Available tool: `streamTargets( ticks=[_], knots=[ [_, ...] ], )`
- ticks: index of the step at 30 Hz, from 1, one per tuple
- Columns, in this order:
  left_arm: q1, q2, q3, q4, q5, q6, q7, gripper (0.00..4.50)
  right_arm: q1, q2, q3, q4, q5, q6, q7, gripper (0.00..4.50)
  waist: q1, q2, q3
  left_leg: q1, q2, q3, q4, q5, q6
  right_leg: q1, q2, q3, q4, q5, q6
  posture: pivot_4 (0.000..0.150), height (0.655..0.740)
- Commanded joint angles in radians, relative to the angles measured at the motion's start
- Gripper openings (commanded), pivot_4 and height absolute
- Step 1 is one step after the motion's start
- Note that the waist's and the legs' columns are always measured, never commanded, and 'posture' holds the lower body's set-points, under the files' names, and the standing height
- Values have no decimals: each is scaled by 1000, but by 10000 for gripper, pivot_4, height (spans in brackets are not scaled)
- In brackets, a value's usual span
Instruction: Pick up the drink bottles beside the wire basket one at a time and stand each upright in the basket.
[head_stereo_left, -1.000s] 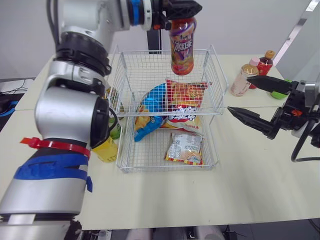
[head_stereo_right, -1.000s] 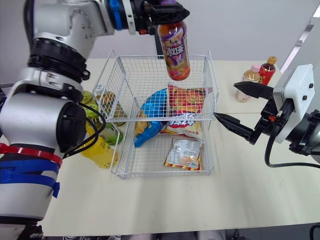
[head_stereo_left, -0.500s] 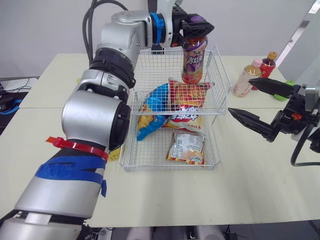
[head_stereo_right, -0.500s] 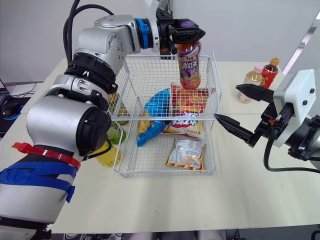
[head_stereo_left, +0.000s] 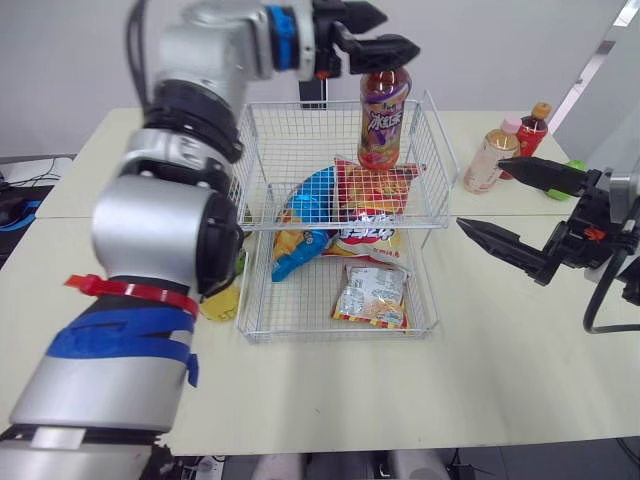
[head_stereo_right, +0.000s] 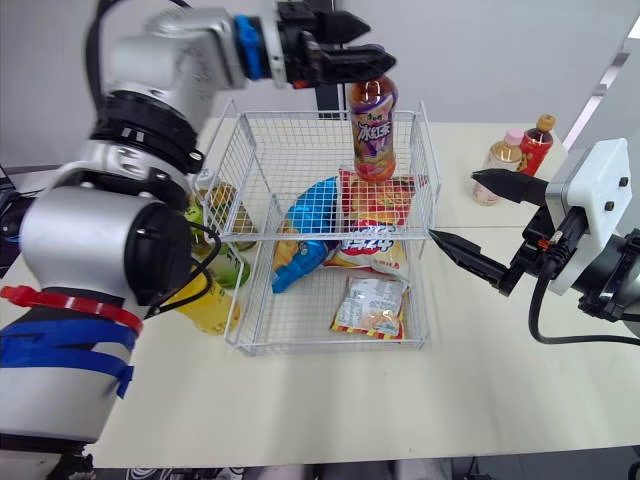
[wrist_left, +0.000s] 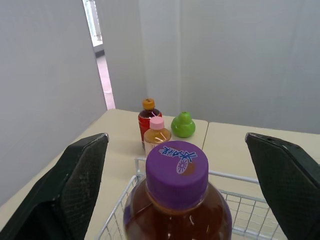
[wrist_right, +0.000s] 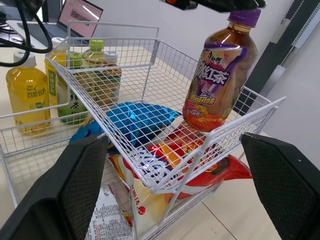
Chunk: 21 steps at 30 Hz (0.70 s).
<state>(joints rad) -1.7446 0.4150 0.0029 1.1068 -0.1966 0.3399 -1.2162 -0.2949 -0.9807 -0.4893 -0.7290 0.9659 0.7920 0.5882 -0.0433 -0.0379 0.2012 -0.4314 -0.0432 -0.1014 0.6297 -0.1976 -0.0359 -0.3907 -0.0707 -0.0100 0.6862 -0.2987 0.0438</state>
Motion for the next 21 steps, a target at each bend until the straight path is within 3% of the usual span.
streamTargets(
  ticks=[1,5,13,18,21],
  knots=[
    [17,85,-4,-151,-7,95,-85,44812,-14,-28,-15,13,14,-21,33,45000,-5,0,0,0,0,0,0,0,0,0,0,0,0,0,0,1500,7400],
    [183,267,30,-436,-49,299,-115,44812,-53,-43,10,46,49,-13,71,45000,-14,3,-1,2,0,0,1,0,0,1,0,1,2,0,0,1500,7400],
    [516,507,278,-942,-208,665,83,44812,-277,-53,245,166,3,-57,270,45000,-14,2,0,4,3,-5,2,0,0,1,2,2,5,0,0,1500,7400],
    [912,679,422,-1105,-206,618,58,44812,-430,12,393,250,-69,-101,375,45000,-13,3,-1,7,3,-4,1,0,0,2,1,3,5,0,0,1500,7400],
    [1088,710,517,-1138,-225,589,74,44812,-467,46,436,276,-107,-119,410,45000,-9,3,-1,9,3,-4,1,0,0,2,1,4,8,0,-1,1500,7400]
  ],
)
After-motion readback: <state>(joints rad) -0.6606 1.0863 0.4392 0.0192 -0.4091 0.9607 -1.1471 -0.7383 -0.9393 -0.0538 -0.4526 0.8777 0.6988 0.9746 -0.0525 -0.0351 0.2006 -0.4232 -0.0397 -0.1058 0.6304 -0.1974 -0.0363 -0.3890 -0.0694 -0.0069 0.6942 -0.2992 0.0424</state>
